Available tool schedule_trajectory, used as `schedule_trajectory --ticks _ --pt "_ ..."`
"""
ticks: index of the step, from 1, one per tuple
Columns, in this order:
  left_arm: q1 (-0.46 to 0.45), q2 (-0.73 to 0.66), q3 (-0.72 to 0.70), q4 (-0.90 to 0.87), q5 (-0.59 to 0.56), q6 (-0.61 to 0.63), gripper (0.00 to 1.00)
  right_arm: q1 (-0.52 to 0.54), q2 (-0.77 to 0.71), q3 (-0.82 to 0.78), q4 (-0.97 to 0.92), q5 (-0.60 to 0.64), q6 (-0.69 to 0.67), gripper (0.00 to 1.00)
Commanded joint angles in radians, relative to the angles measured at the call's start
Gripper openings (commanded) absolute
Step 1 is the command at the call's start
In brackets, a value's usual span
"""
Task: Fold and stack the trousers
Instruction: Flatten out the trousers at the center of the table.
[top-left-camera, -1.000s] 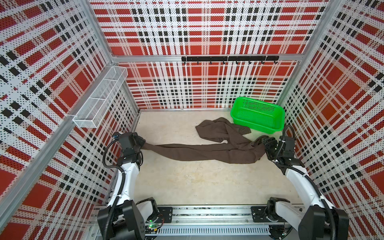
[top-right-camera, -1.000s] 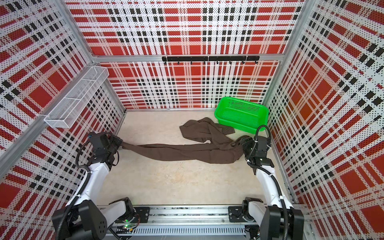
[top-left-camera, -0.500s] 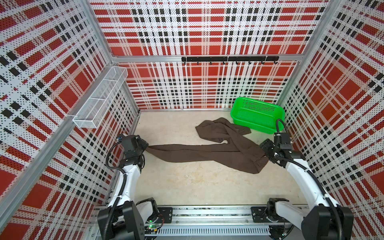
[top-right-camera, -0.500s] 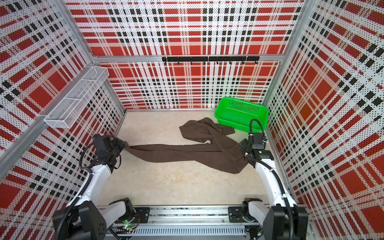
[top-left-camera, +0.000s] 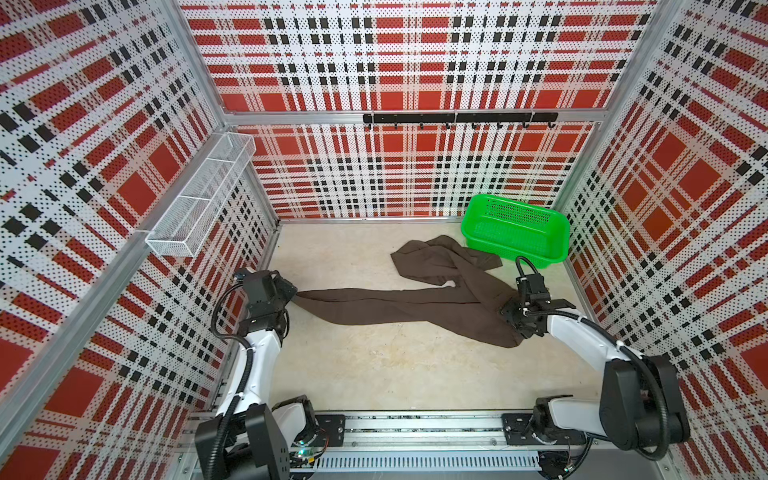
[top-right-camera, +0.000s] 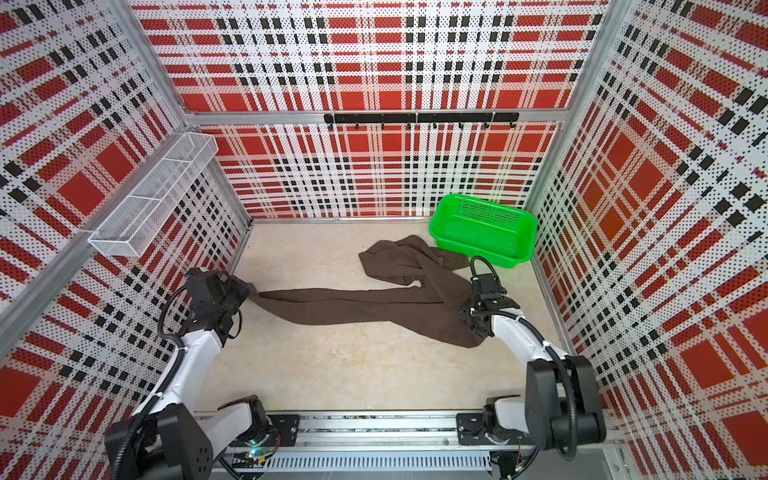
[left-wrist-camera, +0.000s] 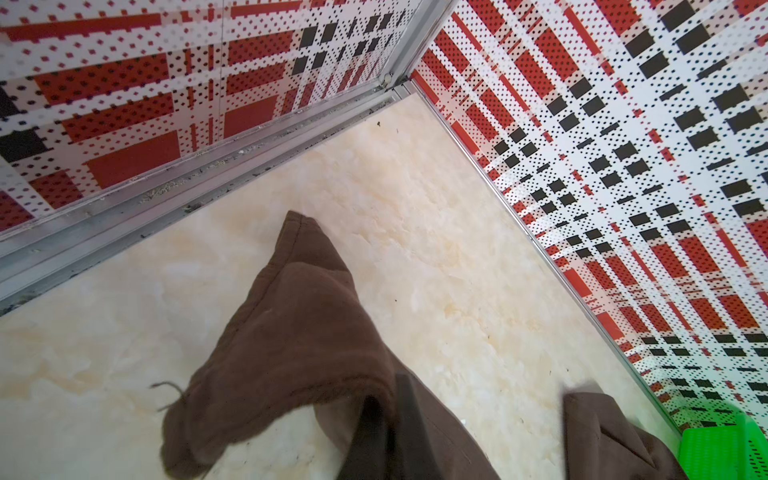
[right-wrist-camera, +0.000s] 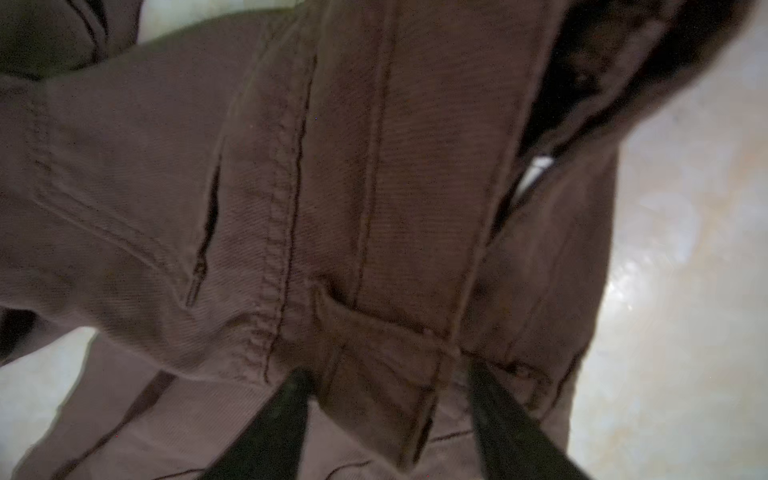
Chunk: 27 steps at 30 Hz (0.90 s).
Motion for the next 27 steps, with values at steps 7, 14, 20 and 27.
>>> schedule_trajectory --ticks 7,14,20,27 --pt "0.034 -0.042 0.039 -0.034 0.004 0.042 0.0 -0.076 -0.054 0.152 0.077 0.018 0.026 0.0" --pt "0.039 -0.037 0.041 -0.038 0.0 0.053 0.0 -0.211 0.019 0.25 0.033 0.072 -0.063 0.4" --pt "0.049 -0.041 0.04 -0.054 0.007 0.082 0.0 -0.189 -0.084 0.247 -0.076 0.124 -0.108 0.7" --pt "0.057 -0.033 0.034 -0.047 0.032 0.082 0.0 0.005 -0.142 0.145 -0.213 0.178 -0.107 0.64"
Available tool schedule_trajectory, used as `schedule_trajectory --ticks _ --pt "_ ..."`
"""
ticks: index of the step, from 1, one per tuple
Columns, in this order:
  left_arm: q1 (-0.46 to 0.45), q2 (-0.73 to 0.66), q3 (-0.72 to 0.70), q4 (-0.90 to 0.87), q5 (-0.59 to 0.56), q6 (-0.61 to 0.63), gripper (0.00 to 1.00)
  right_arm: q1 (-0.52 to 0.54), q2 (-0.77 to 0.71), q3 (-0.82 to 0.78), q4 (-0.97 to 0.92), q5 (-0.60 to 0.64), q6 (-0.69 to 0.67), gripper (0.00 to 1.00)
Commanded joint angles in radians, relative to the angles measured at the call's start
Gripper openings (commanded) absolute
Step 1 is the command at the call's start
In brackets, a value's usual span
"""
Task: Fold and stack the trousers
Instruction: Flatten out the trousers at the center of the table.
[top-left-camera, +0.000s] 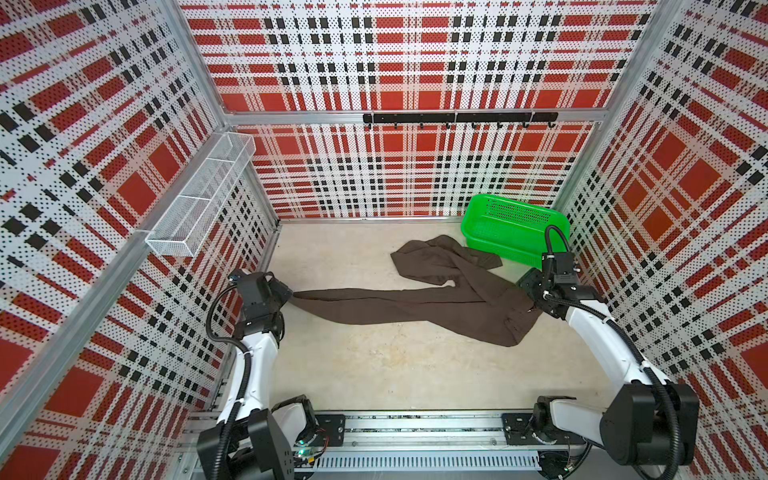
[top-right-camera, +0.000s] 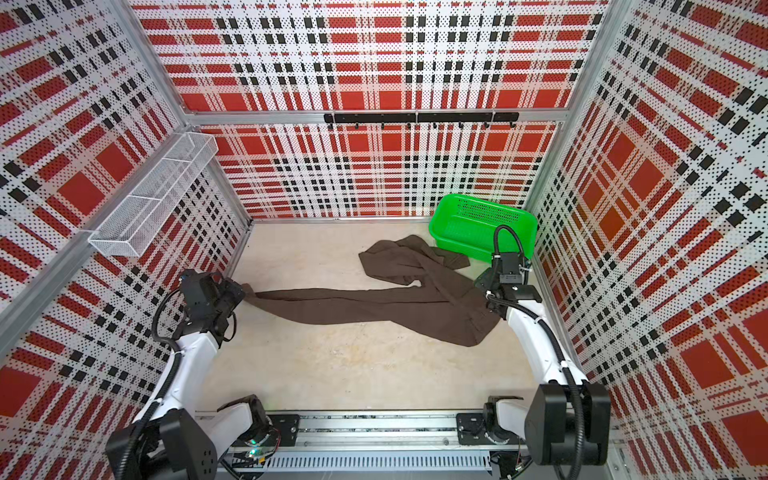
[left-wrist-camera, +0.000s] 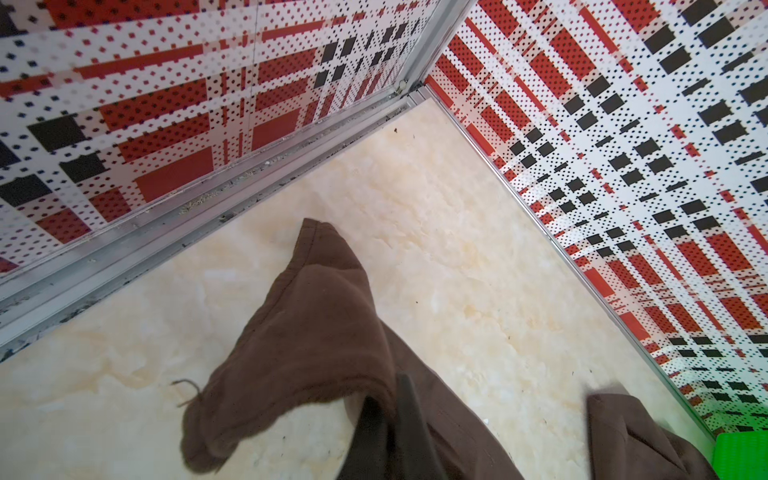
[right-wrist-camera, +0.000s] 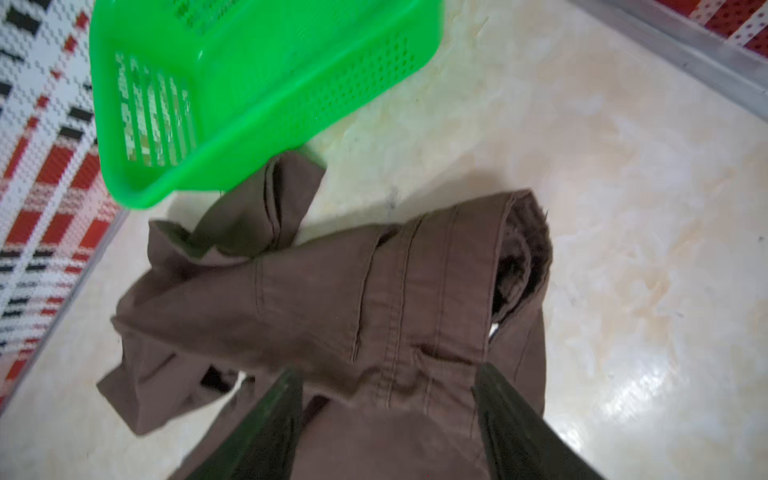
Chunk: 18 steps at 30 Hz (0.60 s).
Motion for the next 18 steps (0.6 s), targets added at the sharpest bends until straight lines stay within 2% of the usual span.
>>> schedule_trajectory --ticks 1,4,9,14,18 --pt "0.011 -0.009 0.025 0.003 0.021 0.019 0.0 0.084 0.014 -0.053 -0.115 0.056 -0.001 0.63" --pt "0.011 -0.013 0.025 0.002 0.021 0.019 0.0 0.138 0.08 -0.067 -0.136 0.067 0.002 0.62" --pt "0.012 -0.017 0.02 0.003 0.019 0.017 0.0 0.214 0.214 -0.035 -0.165 0.178 -0.001 0.65" --pt "0.014 -0.021 0.02 0.001 0.02 0.018 0.0 0.26 0.327 -0.004 -0.188 0.233 -0.007 0.67" --pt "0.016 -0.02 0.022 0.001 0.023 0.017 0.0 0.268 0.363 0.0 -0.192 0.295 -0.012 0.67"
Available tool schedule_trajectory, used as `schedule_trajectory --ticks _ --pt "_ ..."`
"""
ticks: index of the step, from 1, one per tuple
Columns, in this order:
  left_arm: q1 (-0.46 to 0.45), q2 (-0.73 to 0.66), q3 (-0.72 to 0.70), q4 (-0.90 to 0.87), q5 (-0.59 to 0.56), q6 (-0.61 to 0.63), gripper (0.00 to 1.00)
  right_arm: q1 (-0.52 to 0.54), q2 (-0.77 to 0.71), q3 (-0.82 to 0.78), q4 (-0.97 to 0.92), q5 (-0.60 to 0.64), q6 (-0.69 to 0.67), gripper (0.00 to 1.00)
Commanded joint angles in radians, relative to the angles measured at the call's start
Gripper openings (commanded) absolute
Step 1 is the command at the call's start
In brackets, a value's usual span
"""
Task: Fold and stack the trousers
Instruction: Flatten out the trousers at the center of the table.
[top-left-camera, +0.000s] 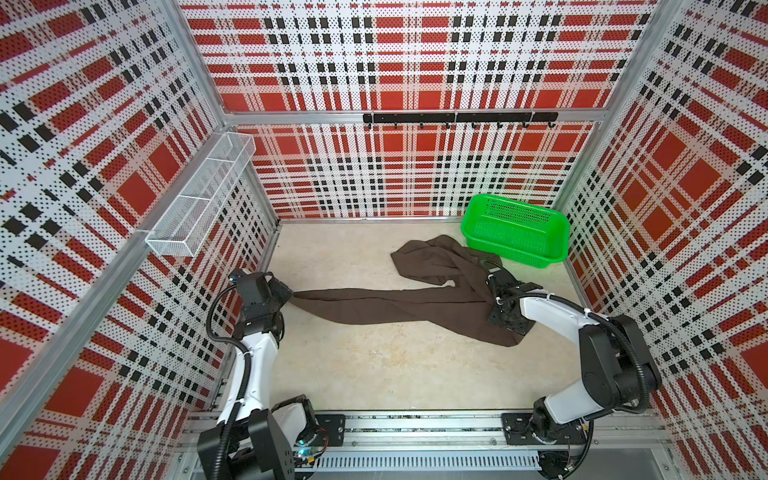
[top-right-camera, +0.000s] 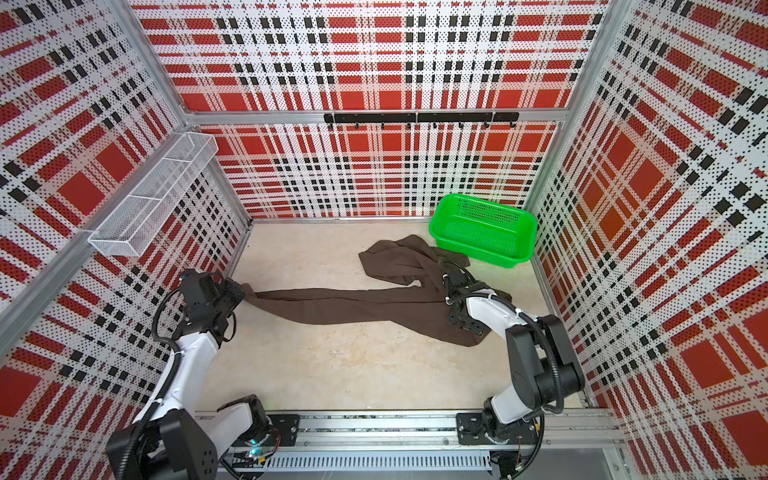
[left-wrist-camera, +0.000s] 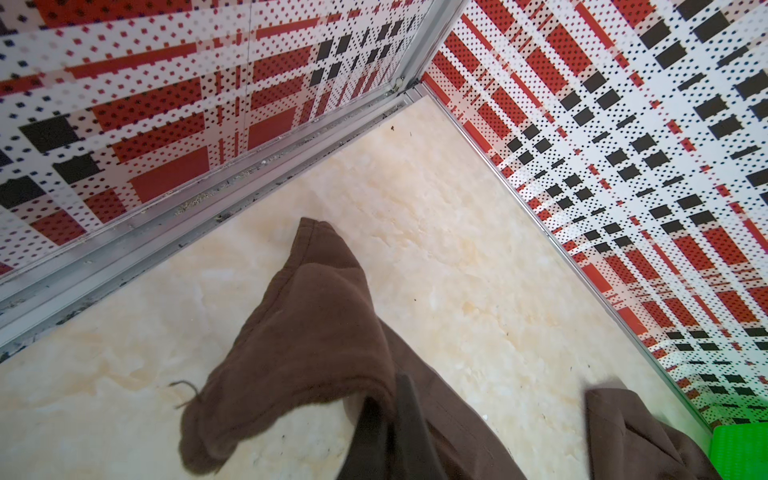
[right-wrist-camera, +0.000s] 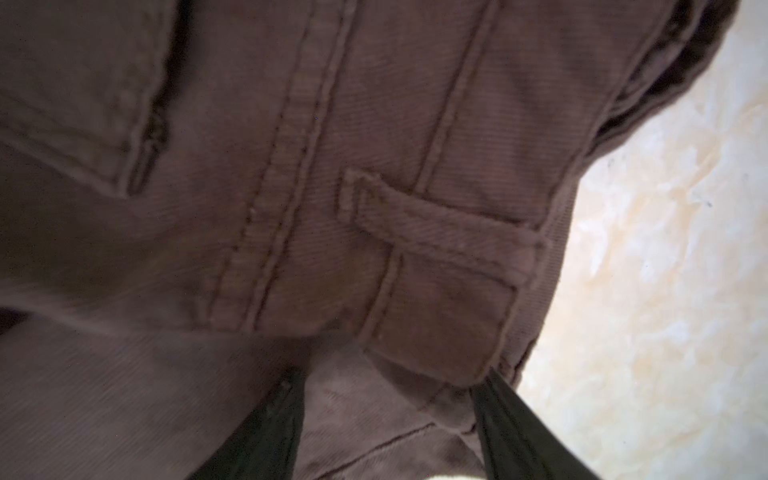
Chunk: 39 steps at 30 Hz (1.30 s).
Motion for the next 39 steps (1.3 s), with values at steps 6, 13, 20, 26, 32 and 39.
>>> schedule_trajectory --ticks 6,13,20,26,32,39 --pt "0.017 -0.015 0.025 0.003 0.017 0.011 0.0 0.006 0.057 0.045 -0.066 0.193 -0.021 0.61" --pt "0.019 -0.017 0.025 0.003 0.02 0.01 0.0 0.006 0.088 0.039 -0.064 0.207 -0.031 0.47" --pt "0.022 -0.015 0.031 0.002 0.022 0.011 0.0 0.008 0.03 0.079 -0.112 0.197 -0.045 0.05" --pt "0.06 0.008 0.093 0.0 0.033 0.024 0.0 -0.07 -0.169 0.221 -0.131 -0.003 -0.065 0.0" --pt "0.106 0.038 0.146 0.022 0.038 0.024 0.0 -0.479 -0.361 0.174 0.077 -0.551 0.002 0.0" --pt "0.125 0.098 0.189 0.063 0.024 0.001 0.0 -0.682 -0.345 0.074 0.318 -0.79 0.161 0.0"
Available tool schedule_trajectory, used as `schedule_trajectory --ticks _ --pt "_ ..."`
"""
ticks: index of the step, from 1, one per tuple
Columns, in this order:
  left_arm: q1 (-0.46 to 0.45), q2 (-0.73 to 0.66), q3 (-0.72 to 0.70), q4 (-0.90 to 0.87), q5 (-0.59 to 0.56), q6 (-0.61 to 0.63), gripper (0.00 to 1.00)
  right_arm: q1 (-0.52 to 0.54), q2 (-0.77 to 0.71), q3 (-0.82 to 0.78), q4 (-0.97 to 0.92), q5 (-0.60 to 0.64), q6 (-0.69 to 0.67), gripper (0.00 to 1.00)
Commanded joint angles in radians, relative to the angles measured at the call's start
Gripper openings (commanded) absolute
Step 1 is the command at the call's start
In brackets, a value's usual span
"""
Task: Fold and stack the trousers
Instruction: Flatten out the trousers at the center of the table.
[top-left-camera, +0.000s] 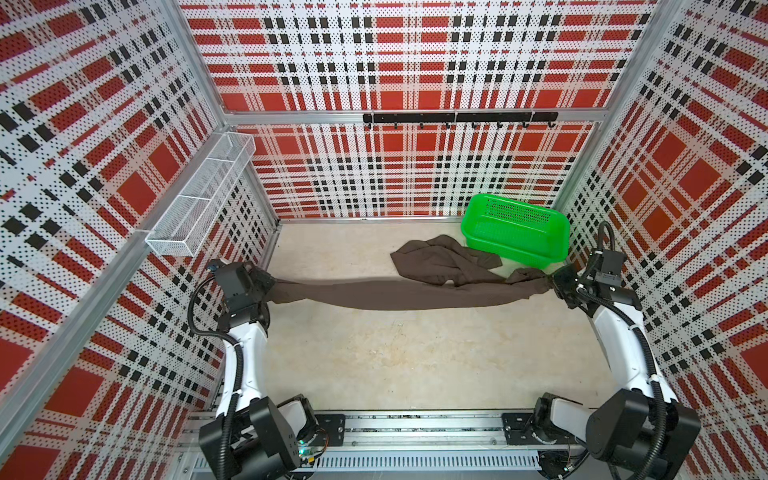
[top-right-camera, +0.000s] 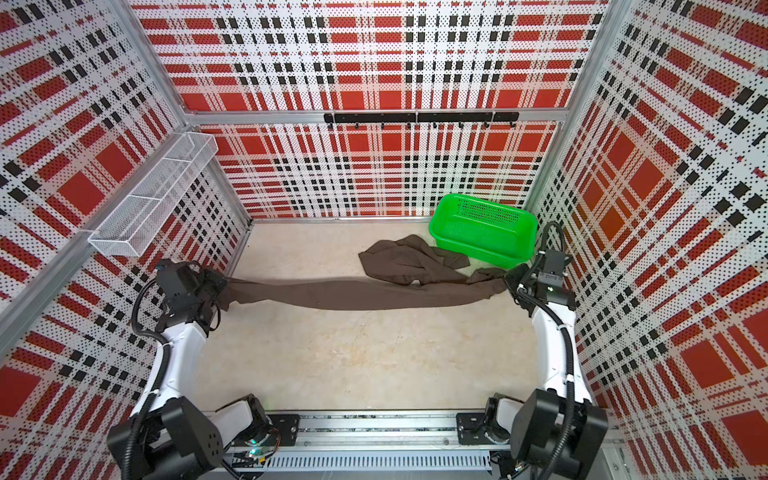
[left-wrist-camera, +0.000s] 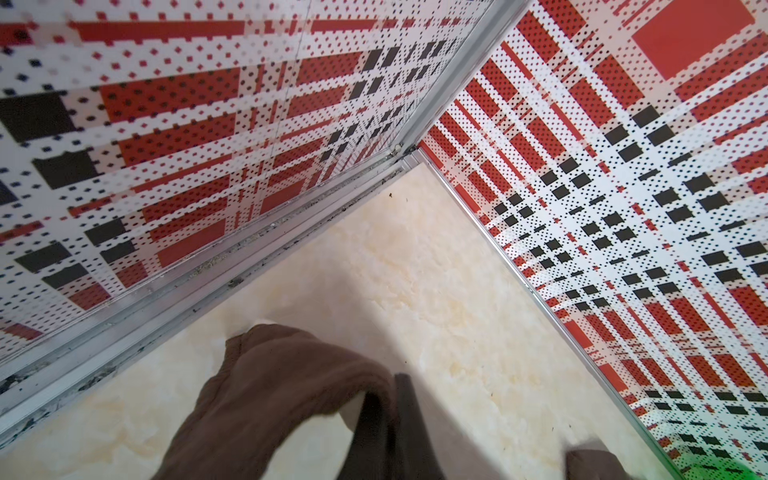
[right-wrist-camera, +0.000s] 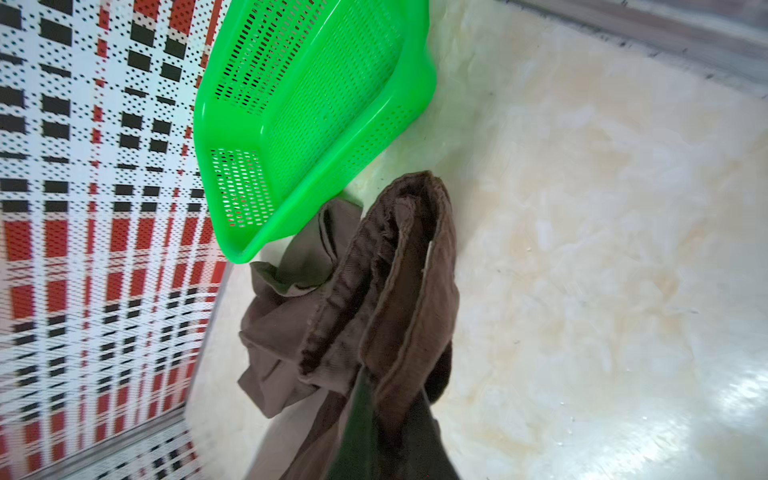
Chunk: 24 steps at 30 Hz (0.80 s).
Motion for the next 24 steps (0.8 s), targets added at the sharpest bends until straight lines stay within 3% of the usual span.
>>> schedule_trajectory --ticks 1,6,13,17,20,24 --pt "0.013 0.035 0.059 0.059 -0.012 -0.005 0.0 -0.034 0.031 -0.025 0.19 -0.156 0.118 0.0" --pt "0.005 0.112 0.118 0.088 -0.006 -0.034 0.0 -0.051 0.136 0.041 0.342 -0.16 0.234 0.0" --pt "-0.088 0.255 0.338 0.099 0.002 -0.042 0.0 -0.051 0.363 0.387 0.43 -0.174 0.374 0.0" --pt "-0.09 0.301 0.45 0.085 -0.01 -0.033 0.0 -0.057 0.398 0.54 0.39 -0.168 0.382 0.0" --pt "-0.049 0.281 0.364 0.106 -0.005 -0.038 0.0 -0.074 0.343 0.472 0.343 -0.135 0.341 0.0" --pt "0.009 0.234 0.154 0.179 0.007 -0.069 0.0 -0.113 0.229 0.21 0.322 -0.094 0.276 0.0"
